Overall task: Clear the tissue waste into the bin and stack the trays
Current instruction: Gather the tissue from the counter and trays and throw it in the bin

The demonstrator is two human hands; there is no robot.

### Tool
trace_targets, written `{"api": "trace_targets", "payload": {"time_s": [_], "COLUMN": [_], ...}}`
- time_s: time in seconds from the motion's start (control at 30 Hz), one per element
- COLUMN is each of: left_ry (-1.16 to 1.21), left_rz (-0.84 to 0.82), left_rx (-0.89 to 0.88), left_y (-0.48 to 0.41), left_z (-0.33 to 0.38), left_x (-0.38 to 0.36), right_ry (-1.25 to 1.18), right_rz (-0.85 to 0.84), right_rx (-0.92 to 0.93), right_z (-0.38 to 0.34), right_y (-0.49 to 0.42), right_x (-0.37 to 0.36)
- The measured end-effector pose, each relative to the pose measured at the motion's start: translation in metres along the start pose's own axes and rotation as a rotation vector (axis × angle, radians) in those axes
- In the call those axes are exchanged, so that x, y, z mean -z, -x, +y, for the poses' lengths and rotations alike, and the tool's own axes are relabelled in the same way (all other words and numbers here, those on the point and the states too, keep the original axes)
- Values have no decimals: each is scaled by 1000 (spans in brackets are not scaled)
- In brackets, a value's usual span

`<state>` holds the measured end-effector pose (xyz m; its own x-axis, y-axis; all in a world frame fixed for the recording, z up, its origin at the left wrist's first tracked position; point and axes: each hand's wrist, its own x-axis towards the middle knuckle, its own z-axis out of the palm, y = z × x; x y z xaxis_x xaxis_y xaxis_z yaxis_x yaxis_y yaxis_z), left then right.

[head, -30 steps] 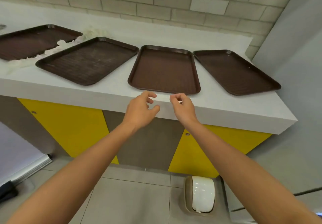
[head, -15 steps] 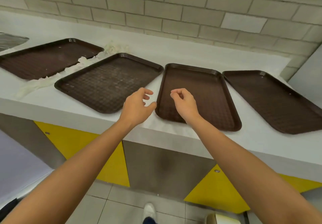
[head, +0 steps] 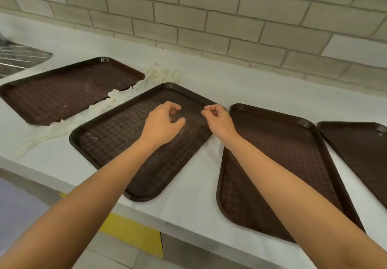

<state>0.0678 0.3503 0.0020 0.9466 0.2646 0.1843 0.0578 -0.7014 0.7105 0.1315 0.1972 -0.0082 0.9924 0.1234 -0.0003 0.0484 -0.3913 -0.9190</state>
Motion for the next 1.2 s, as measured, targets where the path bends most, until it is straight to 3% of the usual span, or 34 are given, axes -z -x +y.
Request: {"api": "trace_targets", "payload": {"time_s": [0.47, 0.83, 1.2], "left_ry": [-9, -66, -37], "left_rz": [-48, -153, -210], "left_rx": [-63, -152, -194], "left_y": [-168, -276, -308], "left_z": [-70, -117, -140], "left_x": [37, 28, 15], "right_ry": [116, 526, 753], "right_rz": [43, 51, -144], "right_rx": [-62, 30, -46], "right_z": [-39, -29, -22], "right_y": [-143, -270, -309], "right_x": [-75, -147, -171]}}
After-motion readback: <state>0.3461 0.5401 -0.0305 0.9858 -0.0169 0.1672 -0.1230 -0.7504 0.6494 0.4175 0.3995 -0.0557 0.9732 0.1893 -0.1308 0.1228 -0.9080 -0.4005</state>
